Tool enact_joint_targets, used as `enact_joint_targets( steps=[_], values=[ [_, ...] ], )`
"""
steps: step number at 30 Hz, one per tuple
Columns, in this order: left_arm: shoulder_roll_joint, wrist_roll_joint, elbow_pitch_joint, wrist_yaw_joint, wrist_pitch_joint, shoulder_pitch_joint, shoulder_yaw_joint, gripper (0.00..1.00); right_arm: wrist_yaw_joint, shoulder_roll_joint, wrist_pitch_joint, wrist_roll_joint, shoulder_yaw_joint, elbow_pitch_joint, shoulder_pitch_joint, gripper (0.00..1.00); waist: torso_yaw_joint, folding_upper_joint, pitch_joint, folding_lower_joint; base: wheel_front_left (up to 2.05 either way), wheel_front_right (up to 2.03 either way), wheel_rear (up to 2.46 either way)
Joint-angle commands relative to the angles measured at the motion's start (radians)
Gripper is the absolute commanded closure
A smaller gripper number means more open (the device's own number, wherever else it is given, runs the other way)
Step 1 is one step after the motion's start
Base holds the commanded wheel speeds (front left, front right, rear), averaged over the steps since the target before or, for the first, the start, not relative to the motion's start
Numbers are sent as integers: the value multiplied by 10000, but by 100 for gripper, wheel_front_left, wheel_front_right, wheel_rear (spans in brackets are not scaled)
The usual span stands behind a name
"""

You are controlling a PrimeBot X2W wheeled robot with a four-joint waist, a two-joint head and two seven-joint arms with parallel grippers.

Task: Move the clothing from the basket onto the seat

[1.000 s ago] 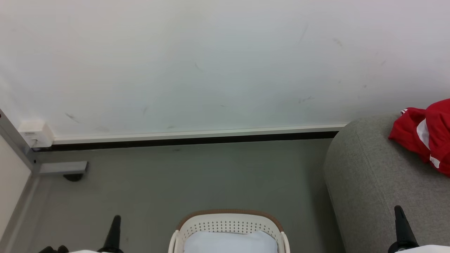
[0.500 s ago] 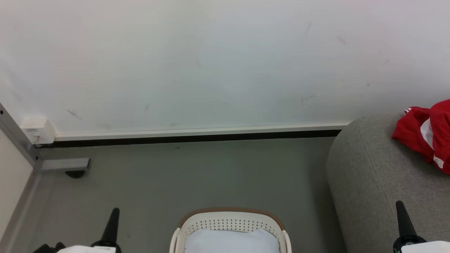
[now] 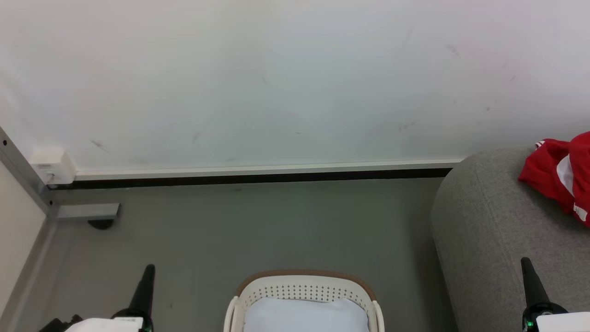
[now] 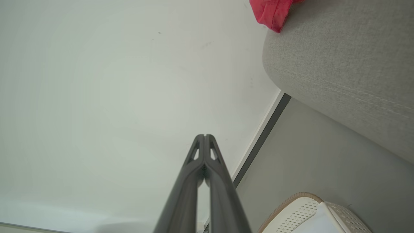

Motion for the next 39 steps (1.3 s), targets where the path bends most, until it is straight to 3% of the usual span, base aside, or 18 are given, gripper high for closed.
enact_joint_targets(
  steps=[1, 33, 39],
  values=[
    [0, -232, -58, -83, 85, -194, 91, 100, -15, -101, 78, 301, -37, -109, -181, 100, 11, 0, 12, 0, 0, 0, 0],
    [-142, -2327, -54, -473, 665, -515, 481, 100, -21, -123, 663, 2781, -152, -353, -352, 100, 197, 0, 213, 0, 0, 0, 0],
    [-139, -2293, -53, -455, 661, -509, 474, 100, -21, -121, 657, 2726, -149, -344, -345, 100, 197, 0, 214, 0, 0, 0, 0]
  ],
)
